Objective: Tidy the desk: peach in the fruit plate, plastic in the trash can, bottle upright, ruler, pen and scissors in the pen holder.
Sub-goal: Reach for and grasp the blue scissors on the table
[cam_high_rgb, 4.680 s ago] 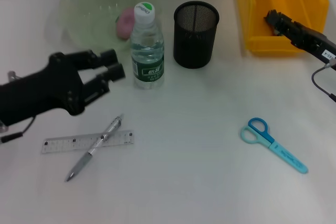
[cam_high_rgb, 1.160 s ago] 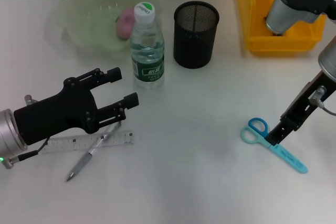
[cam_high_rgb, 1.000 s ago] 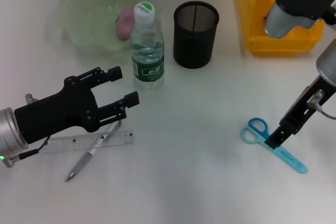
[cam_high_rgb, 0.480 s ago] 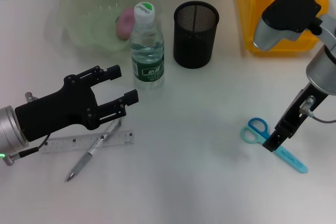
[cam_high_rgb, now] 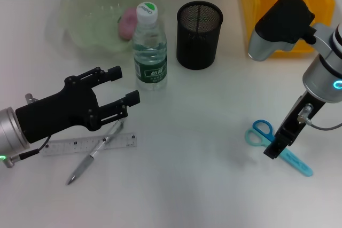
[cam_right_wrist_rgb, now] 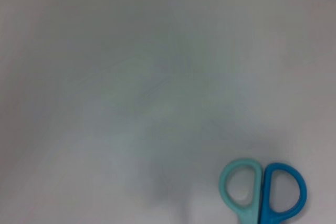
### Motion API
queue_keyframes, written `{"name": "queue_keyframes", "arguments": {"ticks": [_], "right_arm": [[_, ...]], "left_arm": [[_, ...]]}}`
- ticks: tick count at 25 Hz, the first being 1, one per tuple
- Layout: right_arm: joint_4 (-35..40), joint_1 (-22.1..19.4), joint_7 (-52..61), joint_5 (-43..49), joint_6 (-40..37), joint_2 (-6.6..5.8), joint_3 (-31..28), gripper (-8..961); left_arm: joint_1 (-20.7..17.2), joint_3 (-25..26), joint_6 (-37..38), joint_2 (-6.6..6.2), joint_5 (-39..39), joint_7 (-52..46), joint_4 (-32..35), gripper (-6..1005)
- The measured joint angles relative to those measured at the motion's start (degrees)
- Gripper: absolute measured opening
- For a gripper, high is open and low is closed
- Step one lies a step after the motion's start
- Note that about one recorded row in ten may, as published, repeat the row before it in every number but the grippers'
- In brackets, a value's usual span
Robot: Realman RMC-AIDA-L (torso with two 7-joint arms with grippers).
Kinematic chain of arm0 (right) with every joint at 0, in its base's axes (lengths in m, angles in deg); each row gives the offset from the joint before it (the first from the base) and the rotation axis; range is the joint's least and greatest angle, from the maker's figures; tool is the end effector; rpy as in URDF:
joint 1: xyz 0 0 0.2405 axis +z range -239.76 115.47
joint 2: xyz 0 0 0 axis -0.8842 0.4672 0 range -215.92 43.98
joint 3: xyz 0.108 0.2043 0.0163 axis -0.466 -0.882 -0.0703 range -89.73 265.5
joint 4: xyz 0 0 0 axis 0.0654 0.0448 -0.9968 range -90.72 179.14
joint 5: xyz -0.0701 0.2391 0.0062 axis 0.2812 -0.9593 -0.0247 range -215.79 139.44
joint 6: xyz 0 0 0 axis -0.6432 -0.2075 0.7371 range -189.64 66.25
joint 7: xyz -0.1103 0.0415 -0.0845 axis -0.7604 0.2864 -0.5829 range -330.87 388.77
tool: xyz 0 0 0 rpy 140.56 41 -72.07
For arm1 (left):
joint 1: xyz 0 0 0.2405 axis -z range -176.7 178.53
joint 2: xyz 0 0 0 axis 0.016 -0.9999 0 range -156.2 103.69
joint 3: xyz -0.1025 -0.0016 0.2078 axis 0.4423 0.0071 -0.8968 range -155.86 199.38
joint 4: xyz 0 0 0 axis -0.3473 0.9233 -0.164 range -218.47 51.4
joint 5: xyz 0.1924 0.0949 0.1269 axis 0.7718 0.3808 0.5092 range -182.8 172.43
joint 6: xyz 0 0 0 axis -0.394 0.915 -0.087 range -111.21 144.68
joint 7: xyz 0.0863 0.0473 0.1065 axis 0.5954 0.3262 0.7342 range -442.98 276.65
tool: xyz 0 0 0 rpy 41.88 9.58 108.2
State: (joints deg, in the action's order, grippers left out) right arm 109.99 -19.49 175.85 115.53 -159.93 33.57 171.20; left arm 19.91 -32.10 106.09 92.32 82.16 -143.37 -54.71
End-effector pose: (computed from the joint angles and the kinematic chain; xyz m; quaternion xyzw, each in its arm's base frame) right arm 0.1573 0.3651 -0.0169 -0.8936 0.3177 -0.3060 0.0831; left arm -0.2920 0.2993 -0.0109 -0.8987 -0.1781 -0.3530 0.1901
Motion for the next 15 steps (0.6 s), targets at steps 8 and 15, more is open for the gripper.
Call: {"name": "queue_keyframes", "arguments": {"ticks": [8, 15], "right_arm": [[-1.9, 0.4, 0.8, 0.0, 1.2, 0.03, 0.4, 722], [-1.9, 0.4, 4.5, 0.0, 2.0, 0.04, 0.7, 723]], "left_arm": [[0.8, 0.2, -0.8, -0.01, 0.0, 0.8, -1.3, 728], [1.1, 0.2, -1.4, -0.01, -0.1, 0.9, -1.3, 728]]}}
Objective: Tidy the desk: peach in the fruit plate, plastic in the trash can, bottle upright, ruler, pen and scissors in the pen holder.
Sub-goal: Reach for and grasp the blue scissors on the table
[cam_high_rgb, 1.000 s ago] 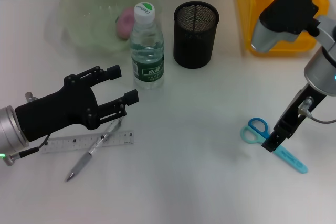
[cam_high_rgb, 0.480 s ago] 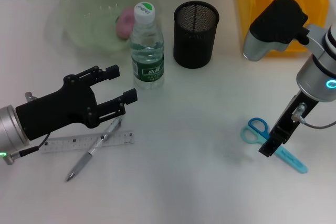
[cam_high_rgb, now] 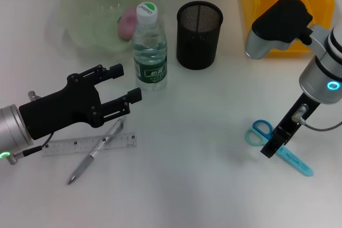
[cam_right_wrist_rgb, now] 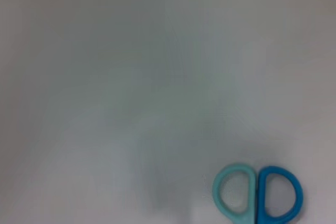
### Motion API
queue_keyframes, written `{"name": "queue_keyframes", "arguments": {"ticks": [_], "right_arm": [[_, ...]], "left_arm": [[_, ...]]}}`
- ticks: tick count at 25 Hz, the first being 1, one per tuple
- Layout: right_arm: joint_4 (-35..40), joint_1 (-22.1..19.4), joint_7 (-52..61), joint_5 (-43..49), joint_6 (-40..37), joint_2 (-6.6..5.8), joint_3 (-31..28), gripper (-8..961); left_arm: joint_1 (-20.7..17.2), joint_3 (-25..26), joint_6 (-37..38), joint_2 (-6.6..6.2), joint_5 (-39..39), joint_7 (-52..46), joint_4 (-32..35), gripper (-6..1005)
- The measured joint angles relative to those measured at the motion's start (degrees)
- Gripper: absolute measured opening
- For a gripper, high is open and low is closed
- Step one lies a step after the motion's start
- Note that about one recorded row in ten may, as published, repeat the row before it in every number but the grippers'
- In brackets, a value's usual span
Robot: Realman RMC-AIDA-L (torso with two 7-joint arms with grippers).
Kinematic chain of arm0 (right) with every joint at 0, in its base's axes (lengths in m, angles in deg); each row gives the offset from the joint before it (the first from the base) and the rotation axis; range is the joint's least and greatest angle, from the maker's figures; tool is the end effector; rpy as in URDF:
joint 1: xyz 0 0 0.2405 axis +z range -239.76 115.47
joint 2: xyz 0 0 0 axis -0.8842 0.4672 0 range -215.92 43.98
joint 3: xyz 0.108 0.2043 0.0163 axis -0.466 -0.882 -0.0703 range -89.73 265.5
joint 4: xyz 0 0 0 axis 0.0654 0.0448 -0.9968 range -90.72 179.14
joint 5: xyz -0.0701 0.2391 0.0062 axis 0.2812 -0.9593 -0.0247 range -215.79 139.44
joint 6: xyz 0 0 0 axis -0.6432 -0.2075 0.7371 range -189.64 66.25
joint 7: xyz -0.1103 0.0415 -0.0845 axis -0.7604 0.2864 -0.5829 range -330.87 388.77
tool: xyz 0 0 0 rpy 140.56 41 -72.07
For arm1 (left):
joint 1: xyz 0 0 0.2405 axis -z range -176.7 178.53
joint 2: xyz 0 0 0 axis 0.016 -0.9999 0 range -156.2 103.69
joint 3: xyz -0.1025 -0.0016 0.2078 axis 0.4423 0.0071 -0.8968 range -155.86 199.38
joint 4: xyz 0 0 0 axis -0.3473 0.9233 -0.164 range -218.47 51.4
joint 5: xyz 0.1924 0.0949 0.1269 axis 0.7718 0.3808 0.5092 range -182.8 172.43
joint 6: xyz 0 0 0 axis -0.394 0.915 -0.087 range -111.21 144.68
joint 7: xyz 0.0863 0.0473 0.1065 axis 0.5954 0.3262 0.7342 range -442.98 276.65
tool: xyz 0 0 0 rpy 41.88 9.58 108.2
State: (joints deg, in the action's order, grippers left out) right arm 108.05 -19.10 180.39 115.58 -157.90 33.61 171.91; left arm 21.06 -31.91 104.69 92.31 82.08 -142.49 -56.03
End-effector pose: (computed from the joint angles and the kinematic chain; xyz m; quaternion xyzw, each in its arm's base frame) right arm 0.1612 0.3673 -0.0233 -0.8800 0.3517 -0.3037 0.0985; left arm -0.2912 0.3043 -0.0148 -0.8992 -0.1779 -0.3487 0.1957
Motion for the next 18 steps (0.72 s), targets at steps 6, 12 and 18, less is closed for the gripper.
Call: {"name": "queue_keyframes", "arguments": {"ticks": [6, 12, 18], "right_arm": [[0.0, 0.4, 1.5, 0.1, -0.3, -0.07, 0.1, 723], [-1.1, 0.5, 1.9, 0.2, 0.2, -0.04, 2.7, 722], [-1.1, 0.4, 2.4, 0.2, 0.6, -0.04, 3.1, 722]], "left_arm": [[0.0, 0.0, -0.8, -0.09, 0.0, 0.0, 0.0, 728], [0.0, 0.0, -1.2, -0.10, 0.0, 0.0, 0.0, 728], [0.0, 0.0, -1.6, 0.00, 0.0, 0.0, 0.0, 727]]}}
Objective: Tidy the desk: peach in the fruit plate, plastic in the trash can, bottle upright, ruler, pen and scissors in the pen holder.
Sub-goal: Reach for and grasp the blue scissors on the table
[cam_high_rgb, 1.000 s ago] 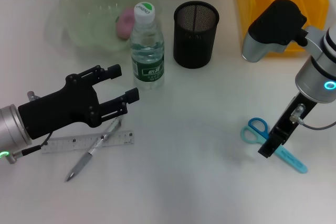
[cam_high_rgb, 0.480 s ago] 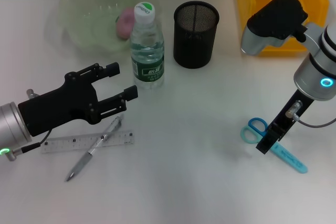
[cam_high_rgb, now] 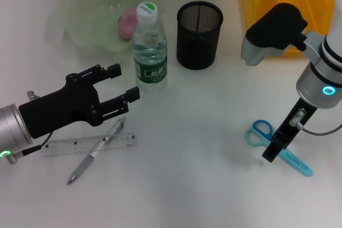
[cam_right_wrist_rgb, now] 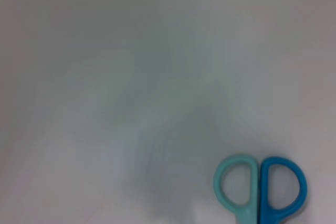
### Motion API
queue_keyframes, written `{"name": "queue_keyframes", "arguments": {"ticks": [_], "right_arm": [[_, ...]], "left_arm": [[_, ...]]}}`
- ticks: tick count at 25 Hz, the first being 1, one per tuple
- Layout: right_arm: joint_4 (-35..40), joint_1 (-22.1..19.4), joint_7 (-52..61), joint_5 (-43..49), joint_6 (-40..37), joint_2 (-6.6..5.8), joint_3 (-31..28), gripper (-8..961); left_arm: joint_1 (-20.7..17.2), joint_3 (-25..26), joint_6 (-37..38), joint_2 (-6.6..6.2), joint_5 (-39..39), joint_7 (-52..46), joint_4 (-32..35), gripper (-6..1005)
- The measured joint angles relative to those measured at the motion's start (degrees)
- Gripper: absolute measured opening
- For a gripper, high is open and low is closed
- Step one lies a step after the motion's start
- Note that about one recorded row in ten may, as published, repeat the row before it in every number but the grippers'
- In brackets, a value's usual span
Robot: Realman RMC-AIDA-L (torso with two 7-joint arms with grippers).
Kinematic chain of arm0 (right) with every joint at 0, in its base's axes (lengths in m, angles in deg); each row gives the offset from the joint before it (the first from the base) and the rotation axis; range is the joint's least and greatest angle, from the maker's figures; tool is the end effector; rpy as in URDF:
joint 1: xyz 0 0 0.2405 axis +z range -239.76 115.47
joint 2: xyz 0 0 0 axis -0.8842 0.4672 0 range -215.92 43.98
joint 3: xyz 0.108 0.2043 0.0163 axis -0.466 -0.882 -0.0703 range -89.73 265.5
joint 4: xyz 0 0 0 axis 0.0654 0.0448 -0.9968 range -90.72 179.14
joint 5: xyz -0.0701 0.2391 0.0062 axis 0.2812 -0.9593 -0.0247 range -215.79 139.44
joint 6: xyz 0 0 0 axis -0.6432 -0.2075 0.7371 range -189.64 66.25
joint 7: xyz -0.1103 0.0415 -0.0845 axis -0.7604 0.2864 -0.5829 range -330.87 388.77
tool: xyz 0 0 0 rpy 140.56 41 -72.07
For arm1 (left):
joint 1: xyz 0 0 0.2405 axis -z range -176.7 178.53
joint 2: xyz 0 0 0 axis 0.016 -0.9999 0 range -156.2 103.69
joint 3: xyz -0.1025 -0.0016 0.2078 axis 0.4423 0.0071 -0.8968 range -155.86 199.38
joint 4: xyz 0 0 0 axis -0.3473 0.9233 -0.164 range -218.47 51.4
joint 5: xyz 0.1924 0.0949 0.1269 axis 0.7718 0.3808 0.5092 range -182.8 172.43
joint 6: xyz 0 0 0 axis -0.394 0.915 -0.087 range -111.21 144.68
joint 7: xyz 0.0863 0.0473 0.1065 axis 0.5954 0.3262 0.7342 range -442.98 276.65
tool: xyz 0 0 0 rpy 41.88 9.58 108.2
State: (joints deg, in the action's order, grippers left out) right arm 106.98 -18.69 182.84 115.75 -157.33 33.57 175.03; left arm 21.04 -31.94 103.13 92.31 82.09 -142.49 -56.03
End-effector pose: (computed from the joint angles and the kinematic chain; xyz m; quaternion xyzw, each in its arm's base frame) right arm 0.1621 0.3638 -0.0322 -0.8724 0.3529 -0.3227 0.1010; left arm -0.2943 0.3067 -0.0155 -0.8993 -0.1835 -0.3401 0.2047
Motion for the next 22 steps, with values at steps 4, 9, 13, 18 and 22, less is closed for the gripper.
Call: {"name": "queue_keyframes", "arguments": {"ticks": [4, 9, 13, 18, 22], "right_arm": [[-0.2, 0.0, 0.4, 0.0, 0.4, 0.00, 0.0, 722], [0.0, 0.2, 0.9, 0.1, 0.5, -0.02, 0.0, 723], [-0.2, 0.3, 1.0, 0.1, 1.1, -0.08, 0.0, 723], [-0.3, 0.5, 1.0, 0.1, 1.2, -0.09, -0.1, 723], [-0.3, 0.7, 1.0, 0.1, 1.3, -0.10, -0.1, 722]], "left_arm": [[0.0, 0.0, -0.1, 0.00, 0.0, 0.0, 0.0, 727], [0.0, 0.0, -0.5, 0.00, 0.0, 0.0, 0.0, 727], [0.0, 0.0, -0.6, 0.00, 0.0, 0.1, 0.0, 727], [0.1, 0.0, -0.6, 0.00, 0.0, 0.1, 0.0, 727], [0.1, 0.1, -0.7, 0.00, 0.0, 0.1, 0.0, 727]]}}
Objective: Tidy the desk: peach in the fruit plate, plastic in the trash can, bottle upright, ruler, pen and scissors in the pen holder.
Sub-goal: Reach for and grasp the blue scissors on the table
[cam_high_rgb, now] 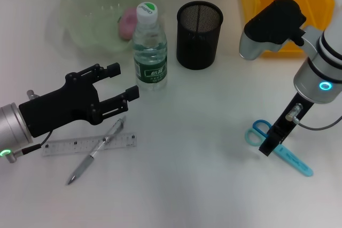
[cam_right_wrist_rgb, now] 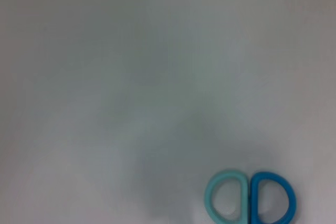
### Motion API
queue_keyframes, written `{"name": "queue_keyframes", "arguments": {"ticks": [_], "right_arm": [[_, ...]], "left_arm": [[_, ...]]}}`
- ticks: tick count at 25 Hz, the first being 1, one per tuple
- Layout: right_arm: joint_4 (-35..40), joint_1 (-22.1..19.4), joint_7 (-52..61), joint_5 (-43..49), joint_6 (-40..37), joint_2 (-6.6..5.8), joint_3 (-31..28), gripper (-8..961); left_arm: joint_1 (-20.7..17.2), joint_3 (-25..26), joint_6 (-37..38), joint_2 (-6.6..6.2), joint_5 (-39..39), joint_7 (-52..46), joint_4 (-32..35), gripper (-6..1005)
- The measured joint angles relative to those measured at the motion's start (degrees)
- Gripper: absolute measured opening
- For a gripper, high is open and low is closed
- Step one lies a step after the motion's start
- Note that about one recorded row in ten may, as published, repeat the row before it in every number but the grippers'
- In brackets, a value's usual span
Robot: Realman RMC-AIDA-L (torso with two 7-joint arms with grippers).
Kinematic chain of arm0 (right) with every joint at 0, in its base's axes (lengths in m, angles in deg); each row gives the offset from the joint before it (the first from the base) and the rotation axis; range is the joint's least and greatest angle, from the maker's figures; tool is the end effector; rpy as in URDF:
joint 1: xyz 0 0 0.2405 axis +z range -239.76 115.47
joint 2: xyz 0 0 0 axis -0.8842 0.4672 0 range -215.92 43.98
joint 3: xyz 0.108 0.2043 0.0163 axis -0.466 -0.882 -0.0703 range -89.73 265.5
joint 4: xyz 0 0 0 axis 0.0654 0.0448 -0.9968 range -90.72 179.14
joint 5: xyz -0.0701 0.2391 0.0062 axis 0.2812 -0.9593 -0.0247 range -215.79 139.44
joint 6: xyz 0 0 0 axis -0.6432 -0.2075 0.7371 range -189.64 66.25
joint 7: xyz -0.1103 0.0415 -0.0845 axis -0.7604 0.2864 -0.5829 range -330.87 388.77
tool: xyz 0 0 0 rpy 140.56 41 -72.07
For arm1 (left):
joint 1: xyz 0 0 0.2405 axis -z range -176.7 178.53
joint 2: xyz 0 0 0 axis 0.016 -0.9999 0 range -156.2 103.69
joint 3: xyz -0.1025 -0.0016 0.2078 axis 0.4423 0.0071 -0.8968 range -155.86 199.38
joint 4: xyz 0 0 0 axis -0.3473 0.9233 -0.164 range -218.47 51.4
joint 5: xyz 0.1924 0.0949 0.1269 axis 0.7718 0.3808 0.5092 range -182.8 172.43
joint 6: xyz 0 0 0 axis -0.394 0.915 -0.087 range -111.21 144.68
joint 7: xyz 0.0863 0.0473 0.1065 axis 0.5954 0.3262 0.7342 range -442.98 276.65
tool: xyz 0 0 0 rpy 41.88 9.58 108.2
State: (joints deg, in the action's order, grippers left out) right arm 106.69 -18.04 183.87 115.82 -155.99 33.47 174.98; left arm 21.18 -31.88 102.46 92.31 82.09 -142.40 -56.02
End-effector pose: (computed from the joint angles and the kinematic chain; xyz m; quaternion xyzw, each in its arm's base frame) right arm 0.1588 0.3689 -0.0326 -0.8727 0.3548 -0.3155 0.1137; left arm -0.2949 0.3086 -0.0155 -0.8995 -0.1840 -0.3368 0.2090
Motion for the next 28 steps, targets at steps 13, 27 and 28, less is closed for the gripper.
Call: {"name": "queue_keyframes", "arguments": {"ticks": [13, 27, 28], "right_arm": [[-0.4, 0.2, 0.2, 0.0, -0.1, 0.09, 0.1, 723], [-1.6, 0.3, 0.6, 0.0, 0.4, 0.10, 0.6, 722], [-1.6, 0.3, 0.6, 0.0, 0.4, 0.09, 0.6, 722]], "left_arm": [[0.4, 0.6, -0.2, -0.02, -0.1, 0.0, 0.0, 727], [0.8, 0.6, -1.2, -0.09, -0.1, 0.0, 0.0, 727], [0.8, 0.6, -1.2, -0.09, -0.1, 0.0, 0.0, 727]]}}
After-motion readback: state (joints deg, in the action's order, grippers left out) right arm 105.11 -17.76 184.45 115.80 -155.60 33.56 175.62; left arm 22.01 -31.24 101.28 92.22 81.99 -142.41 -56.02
